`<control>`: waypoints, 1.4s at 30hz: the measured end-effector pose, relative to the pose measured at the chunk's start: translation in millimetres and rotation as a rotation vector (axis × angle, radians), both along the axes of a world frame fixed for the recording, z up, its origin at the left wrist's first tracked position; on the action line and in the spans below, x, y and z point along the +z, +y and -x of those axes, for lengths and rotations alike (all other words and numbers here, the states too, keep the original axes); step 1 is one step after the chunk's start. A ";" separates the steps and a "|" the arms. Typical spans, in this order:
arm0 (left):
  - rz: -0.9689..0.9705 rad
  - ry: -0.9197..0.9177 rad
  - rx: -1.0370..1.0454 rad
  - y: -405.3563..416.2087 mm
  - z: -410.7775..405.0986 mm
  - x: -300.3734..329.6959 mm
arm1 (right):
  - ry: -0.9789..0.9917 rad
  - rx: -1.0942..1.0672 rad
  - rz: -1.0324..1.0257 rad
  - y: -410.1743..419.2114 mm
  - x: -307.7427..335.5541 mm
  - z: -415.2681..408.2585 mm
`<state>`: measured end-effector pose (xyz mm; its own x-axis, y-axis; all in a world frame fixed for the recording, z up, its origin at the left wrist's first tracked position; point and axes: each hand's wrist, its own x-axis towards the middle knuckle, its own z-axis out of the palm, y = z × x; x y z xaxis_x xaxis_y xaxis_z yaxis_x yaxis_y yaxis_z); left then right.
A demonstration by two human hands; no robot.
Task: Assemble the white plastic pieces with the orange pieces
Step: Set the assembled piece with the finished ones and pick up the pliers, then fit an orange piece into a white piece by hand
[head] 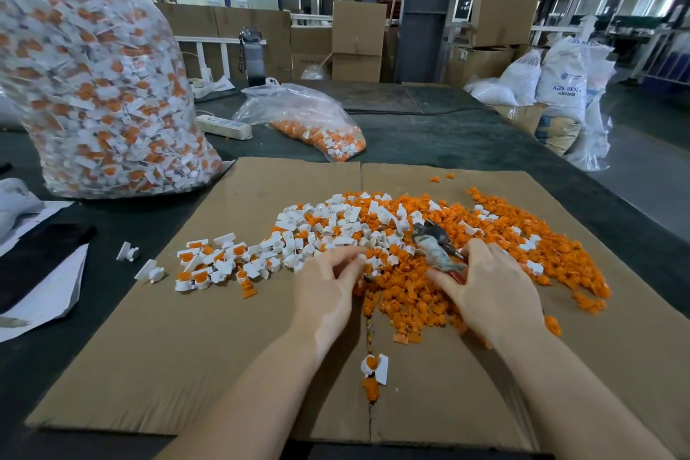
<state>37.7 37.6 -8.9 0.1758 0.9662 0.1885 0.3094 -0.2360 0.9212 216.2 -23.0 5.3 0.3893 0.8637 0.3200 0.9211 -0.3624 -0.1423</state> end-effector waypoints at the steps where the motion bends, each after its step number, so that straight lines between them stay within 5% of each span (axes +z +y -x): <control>1: -0.018 0.032 -0.015 -0.8 -0.8 -1.9 | -0.040 -0.016 0.018 0.9 -2.1 -2.9; 13: -0.014 0.058 0.055 4.9 -5.8 -13.5 | -0.224 -0.091 0.027 6.6 -8.3 -0.7; 18: -0.042 0.067 0.050 5.7 -5.8 -11.1 | -0.006 0.415 -0.343 11.2 -9.6 38.0; 21: -0.047 0.057 0.025 4.4 -3.4 -11.3 | 0.048 0.558 -0.378 11.6 -15.2 54.0; 25: 0.008 -0.044 -0.051 -0.4 0.7 -10.9 | 0.126 0.538 -0.423 12.8 -20.3 56.9; 30: -0.123 0.108 -0.096 -3.7 -1.2 -13.1 | 0.171 0.508 -0.493 10.4 -24.2 56.3; 42: -0.143 0.103 -0.116 -4.6 -0.2 -12.8 | 0.257 0.501 -0.490 3.8 -26.2 55.7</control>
<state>37.9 33.1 -21.7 0.3094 0.9033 0.2973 0.3631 -0.4012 0.8409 160.5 -19.2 -20.9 0.1009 0.7389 0.6663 0.8753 0.2524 -0.4125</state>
